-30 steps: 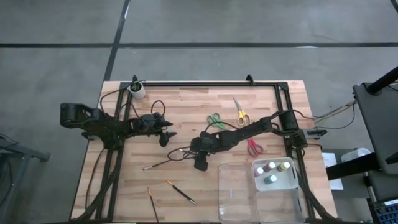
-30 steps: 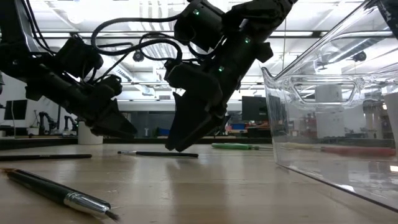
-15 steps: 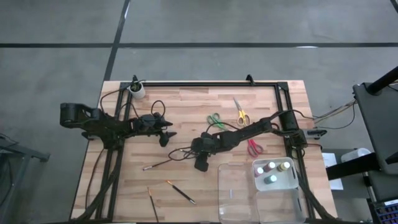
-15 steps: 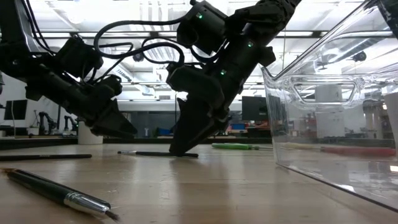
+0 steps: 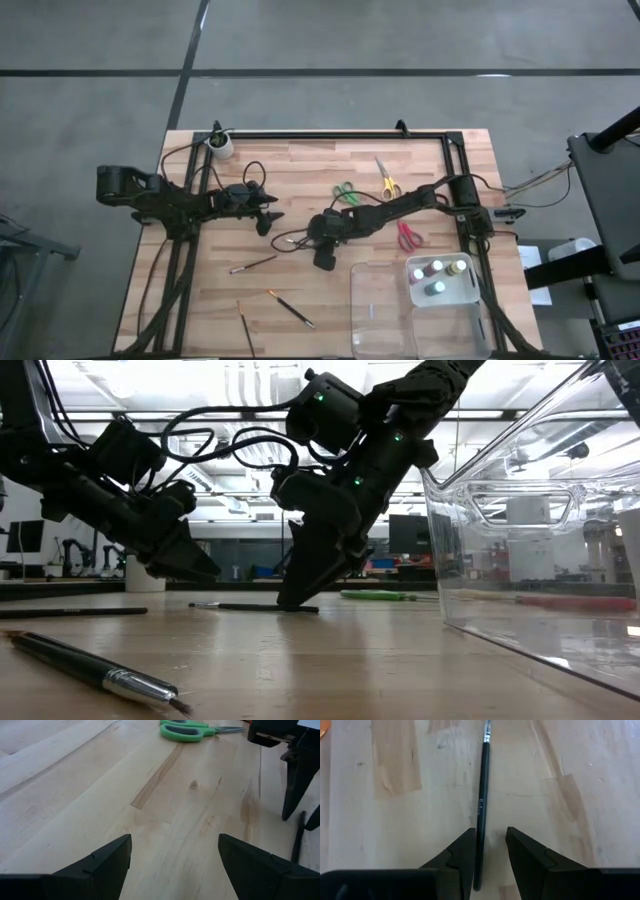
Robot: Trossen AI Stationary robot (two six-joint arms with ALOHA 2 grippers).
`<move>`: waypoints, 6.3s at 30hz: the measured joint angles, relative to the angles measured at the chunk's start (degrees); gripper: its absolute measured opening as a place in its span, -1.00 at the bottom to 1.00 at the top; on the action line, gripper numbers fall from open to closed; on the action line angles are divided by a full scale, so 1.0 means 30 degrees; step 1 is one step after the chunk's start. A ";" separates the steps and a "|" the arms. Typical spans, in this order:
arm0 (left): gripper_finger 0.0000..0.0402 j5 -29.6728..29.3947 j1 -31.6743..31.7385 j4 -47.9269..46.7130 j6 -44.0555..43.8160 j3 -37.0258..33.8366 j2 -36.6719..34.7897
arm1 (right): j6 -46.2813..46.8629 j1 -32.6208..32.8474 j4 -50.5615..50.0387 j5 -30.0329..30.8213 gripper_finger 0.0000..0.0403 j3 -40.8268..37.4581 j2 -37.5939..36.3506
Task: Pick & Place Paint Supplies
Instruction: Put the top silver paintbrush into the right transparent bin
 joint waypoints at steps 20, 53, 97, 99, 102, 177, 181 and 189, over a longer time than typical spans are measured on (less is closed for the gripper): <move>0.51 0.0000 0.0000 0.0000 0.0015 0.0000 0.0000 | -0.5407 -0.0722 -0.1586 0.1120 -0.45 -0.0124 -0.0076; 0.51 -0.0006 0.0004 0.0007 0.0073 0.0000 0.0000 | -0.6623 -0.1036 -0.1472 -0.2359 -0.45 -0.0240 -0.0040; 0.51 0.0000 -0.0001 0.0058 0.0029 0.0000 0.0000 | -0.5029 -0.0519 0.0060 -0.1078 -0.95 -0.1450 -0.0098; 0.51 0.0000 0.0002 0.0058 0.0029 0.0000 0.0000 | -0.4886 -0.0519 0.0060 -0.1078 -0.95 -0.1450 -0.0091; 0.51 0.0000 0.0001 0.0058 0.0029 0.0000 0.0000 | -0.4794 -0.0519 -0.0013 -0.1071 -0.95 -0.1377 -0.0103; 0.51 -0.0005 0.0006 -0.0794 0.0022 -0.0007 0.0000 | 0.1219 0.4897 -0.9901 0.1635 -0.96 -0.1603 -1.2845; 0.51 -0.0002 0.0006 -0.0794 0.0029 -0.0007 0.0000 | 0.3470 0.6330 -1.1289 0.1750 -0.96 -0.1603 -1.3696; 0.51 0.0000 0.0006 -0.0803 0.0029 -0.0007 0.0000 | 0.8040 0.9555 -1.2990 0.1800 -0.96 -0.1603 -1.4703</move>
